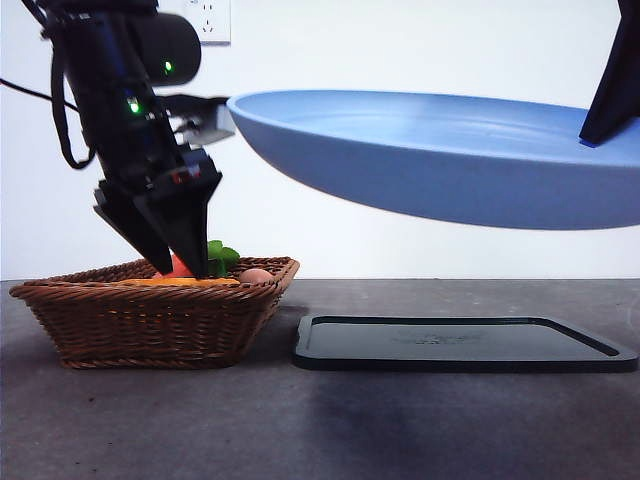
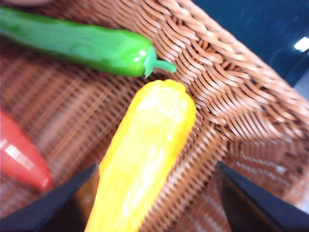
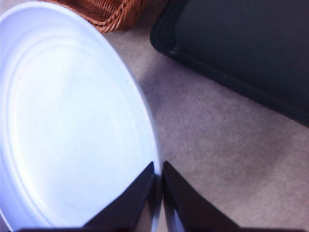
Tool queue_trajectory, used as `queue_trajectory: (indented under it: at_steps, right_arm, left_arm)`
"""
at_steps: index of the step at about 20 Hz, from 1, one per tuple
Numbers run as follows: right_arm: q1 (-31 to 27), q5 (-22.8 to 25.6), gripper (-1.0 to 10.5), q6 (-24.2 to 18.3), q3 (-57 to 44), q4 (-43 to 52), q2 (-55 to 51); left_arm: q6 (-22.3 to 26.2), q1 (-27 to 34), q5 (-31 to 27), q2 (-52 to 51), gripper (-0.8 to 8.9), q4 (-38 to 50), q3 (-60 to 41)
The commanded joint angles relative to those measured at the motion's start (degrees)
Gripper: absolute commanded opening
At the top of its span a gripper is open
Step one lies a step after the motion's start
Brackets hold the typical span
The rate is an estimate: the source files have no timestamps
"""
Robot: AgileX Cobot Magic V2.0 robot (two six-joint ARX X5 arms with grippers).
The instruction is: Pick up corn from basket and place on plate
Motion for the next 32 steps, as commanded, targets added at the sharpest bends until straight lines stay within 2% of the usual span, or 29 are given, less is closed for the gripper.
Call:
queue_trajectory:
  at_steps: [1, 3, 9, 22, 29, 32]
  right_arm:
    - [0.17, -0.44, 0.0, -0.07, 0.94, 0.46, 0.2]
    - [0.17, -0.46, 0.0, -0.09, 0.94, 0.2, 0.2]
    - [0.17, -0.44, 0.0, -0.57, 0.94, -0.15, 0.2]
    - [0.17, -0.39, 0.0, -0.66, 0.94, 0.74, 0.2]
    - [0.17, -0.39, 0.0, -0.63, 0.94, 1.97, 0.2]
    - [0.17, -0.39, 0.0, -0.63, 0.94, 1.92, 0.2]
  left_arm:
    - [1.81, -0.37, -3.56, 2.12, 3.91, 2.12, 1.29]
    - [2.16, -0.5, -6.21, 2.95, 3.91, 3.43, 1.29]
    - [3.8, -0.79, -6.14, 4.22, 3.91, 4.74, 1.29]
    - [2.86, -1.31, -4.24, 7.19, 3.83, 4.42, 1.29]
    - [2.62, -2.03, -4.26, 7.04, 2.23, 3.17, 1.55]
    - [1.25, -2.01, -4.26, 7.04, 2.02, 0.57, 2.64]
